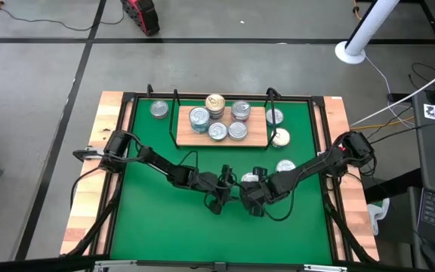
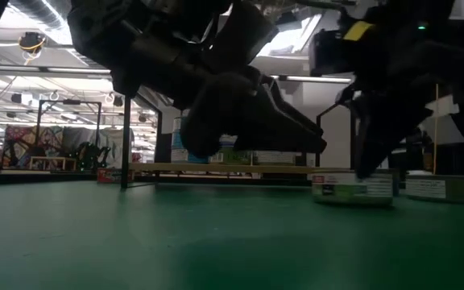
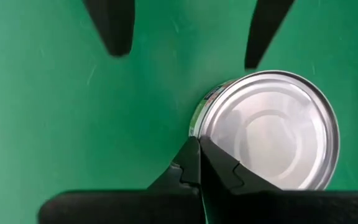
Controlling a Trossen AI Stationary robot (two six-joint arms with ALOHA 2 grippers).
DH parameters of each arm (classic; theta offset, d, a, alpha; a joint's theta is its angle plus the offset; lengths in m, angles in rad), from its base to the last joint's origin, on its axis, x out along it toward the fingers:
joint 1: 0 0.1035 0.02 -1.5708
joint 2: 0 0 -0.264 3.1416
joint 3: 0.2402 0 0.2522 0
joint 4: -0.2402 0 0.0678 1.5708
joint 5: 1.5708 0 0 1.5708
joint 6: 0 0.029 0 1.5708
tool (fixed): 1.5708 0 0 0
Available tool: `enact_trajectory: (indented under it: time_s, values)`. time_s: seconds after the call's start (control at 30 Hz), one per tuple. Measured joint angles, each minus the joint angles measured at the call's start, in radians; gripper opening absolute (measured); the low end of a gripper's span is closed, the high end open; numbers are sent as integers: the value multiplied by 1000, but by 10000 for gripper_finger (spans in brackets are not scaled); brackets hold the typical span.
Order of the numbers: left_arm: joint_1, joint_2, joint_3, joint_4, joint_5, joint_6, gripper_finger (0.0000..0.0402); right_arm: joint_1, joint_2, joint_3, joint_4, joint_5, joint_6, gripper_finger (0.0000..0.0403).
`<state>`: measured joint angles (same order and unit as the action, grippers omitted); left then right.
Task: Stack canned seafood by type on shelf
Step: Stack the green white tuna can on top of the green white tuna can on the shelf
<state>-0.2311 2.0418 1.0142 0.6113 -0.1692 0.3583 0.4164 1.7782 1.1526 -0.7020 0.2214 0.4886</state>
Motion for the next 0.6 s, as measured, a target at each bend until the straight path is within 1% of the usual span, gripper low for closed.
enact_trajectory:
  time_s: [0.13, 0.27, 0.4, 0.47, 0.6]
  values:
    - [3, 0, 0, -14, -2, 120, 247, -25, 0, 0, 34, -16, 0, 1]
    - [3, 0, 0, -34, -3, 214, 251, -44, 0, 0, 65, -29, 0, 1]
    - [5, 2, 0, -34, -13, 243, 252, -52, -1, 1, 92, -37, -1, 1]
    - [6, 3, 0, -54, -26, 247, 252, -51, -1, 1, 107, -55, -1, 0]
    - [6, 4, 0, -83, -43, 247, 252, -51, -1, 21, 107, -58, -2, 0]
